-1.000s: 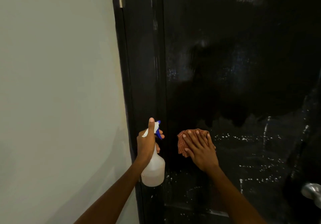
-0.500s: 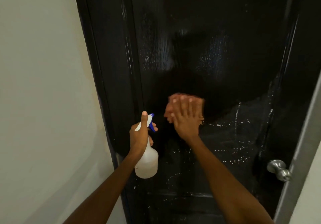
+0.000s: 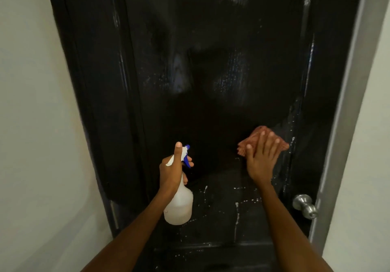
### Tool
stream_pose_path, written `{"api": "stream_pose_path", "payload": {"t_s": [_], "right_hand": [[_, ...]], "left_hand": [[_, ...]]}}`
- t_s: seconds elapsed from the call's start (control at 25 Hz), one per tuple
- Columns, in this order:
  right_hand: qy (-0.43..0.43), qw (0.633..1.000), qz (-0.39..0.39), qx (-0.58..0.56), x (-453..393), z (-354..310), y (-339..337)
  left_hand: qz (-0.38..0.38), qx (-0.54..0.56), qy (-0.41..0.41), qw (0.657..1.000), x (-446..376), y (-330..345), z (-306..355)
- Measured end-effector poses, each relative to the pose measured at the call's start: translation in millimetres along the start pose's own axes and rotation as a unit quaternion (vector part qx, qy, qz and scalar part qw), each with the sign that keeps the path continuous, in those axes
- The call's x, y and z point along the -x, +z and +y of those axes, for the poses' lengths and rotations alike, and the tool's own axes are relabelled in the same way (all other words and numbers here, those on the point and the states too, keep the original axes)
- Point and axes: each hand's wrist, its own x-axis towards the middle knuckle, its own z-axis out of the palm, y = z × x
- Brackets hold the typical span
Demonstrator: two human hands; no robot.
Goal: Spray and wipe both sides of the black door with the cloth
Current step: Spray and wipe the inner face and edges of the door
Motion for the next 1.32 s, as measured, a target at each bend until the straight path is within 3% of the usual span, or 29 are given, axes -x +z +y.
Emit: {"api": "stream_pose_path", "payload": {"t_s": [0.08,0.2,0.28,0.32,0.4,0.44,0.48,0.56,0.68,0.84,0.96,1.12,1.24,1.32], "right_hand": [[0.11,0.989,0.071,-0.072,-45.9,13.0,-31.9],[0.127,0.981,0.133,-0.059,-91.9,-2.6,-54.7],[0.03,0.994,0.108,0.004,-92.9,-16.0,-49.5],[-0.059,0.994,0.082,0.049,-82.2,-14.1,-41.4],[-0.231,0.964,0.027,0.13,-50.8,16.3,-23.2],[-0.265,0.953,0.012,0.145,-36.1,37.1,-17.4],[-0.249,0.958,0.002,0.144,-22.7,55.3,-14.2],[-0.119,0.989,0.011,0.093,-15.3,71.3,-16.8],[0.033,0.995,0.09,0.02,-55.5,55.4,-40.9],[0.025,0.987,0.156,0.0,-153.1,7.0,-96.0],[-0.013,0.986,0.163,0.029,-168.5,10.6,-104.6],[-0.016,0.996,0.076,0.05,-59.5,84.6,-55.1],[0.047,0.997,-0.024,0.061,18.0,132.5,-17.7],[0.08,0.994,-0.047,0.058,22.0,132.5,-9.1]], "left_hand": [[-0.017,0.005,0.014,1.0,-3.1,23.3,9.5],[-0.04,0.015,0.038,0.998,-8.5,55.5,25.8],[-0.049,0.016,0.054,0.997,-11.6,73.1,34.6],[-0.055,0.015,0.062,0.996,-12.2,81.3,38.2],[-0.068,0.015,0.076,0.995,-10.6,97.9,42.4],[-0.072,0.014,0.079,0.994,-9.2,104.1,43.8],[-0.076,0.016,0.079,0.994,-7.4,109.4,45.0],[-0.08,0.021,0.076,0.994,-4.9,119.8,48.7],[-0.086,0.013,0.076,0.993,-6.8,134.2,57.7],[-0.095,0.005,0.09,0.991,-16.9,158.3,78.6],[-0.102,0.01,0.099,0.99,-20.6,176.0,88.7],[-0.109,0.021,0.094,0.989,-14.3,190.0,84.4],[-0.113,0.018,0.085,0.99,-10.1,193.7,74.3],[-0.107,0.023,0.073,0.991,-9.6,194.0,71.2]]}}
